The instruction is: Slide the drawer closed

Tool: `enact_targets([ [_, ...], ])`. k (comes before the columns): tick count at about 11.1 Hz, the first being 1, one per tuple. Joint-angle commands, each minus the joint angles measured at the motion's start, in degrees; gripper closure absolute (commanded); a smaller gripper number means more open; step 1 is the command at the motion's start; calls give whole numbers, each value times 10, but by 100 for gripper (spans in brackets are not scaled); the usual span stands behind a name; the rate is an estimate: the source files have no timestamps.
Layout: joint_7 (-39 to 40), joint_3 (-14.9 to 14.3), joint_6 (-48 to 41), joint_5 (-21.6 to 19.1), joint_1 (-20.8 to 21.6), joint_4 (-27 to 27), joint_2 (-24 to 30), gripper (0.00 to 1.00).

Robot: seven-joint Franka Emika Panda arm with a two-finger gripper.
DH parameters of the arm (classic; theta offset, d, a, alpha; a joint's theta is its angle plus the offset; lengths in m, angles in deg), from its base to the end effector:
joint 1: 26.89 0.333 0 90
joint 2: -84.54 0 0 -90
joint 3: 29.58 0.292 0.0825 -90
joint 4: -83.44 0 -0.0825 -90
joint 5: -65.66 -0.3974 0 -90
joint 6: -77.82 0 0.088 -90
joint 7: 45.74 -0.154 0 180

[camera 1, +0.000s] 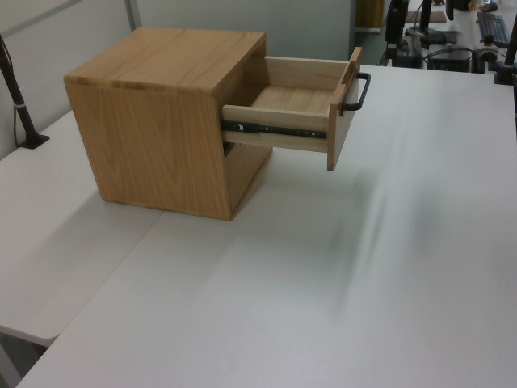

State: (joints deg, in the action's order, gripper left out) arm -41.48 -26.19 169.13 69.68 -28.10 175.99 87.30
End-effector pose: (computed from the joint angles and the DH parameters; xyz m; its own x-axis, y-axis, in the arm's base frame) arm 0.5575 0.0112 0.5613 0.9933 0.1136 0.0209 0.1117 -0.9909 0.0747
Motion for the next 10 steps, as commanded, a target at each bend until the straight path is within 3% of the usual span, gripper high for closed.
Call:
enact_targets([
  [1,4,-2,-1,-24,2,4,4,0],
  [10,32,-2,-8,-23,5,11,4,0],
])
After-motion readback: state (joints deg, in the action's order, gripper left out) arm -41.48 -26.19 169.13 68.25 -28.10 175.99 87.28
